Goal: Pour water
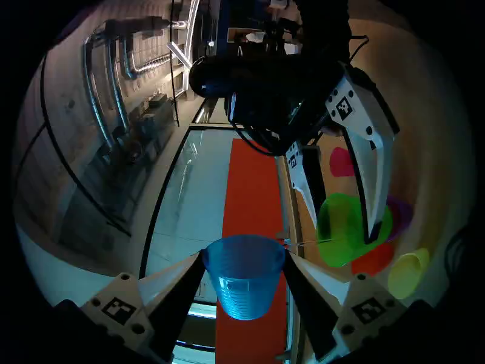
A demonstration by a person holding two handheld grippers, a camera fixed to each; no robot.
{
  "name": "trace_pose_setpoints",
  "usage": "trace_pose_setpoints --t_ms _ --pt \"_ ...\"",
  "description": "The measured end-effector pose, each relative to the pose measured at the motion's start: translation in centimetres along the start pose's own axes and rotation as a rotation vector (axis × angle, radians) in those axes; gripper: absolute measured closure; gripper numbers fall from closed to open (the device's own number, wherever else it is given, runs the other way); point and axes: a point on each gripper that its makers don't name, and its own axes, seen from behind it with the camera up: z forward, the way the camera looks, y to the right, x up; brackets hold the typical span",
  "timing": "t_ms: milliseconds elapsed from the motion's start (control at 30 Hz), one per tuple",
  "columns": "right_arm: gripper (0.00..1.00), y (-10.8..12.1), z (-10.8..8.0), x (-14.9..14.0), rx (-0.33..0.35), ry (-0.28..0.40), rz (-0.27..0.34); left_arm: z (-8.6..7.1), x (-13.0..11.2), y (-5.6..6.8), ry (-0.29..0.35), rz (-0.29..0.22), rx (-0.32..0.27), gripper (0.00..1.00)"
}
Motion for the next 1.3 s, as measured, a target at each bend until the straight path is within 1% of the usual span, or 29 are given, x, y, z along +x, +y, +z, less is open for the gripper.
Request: trace_pose_setpoints --t_ms 300,700,1300 --pt "0.08 0.04 -0.15 0.04 -0.001 0.001 -0.002 0.17 -0.05 -0.46 0.002 0.007 0.007 0.12" --pt "0.08 0.30 -0.34 0.19 -0.006 0.004 -0.003 0.21 -0.04 -0.39 0.002 0.022 0.004 0.12" --pt "0.08 0.29 -0.22 0.27 -0.006 0.010 -0.004 0.19 -0.03 -0.84 0.001 0.040 0.014 0.13"
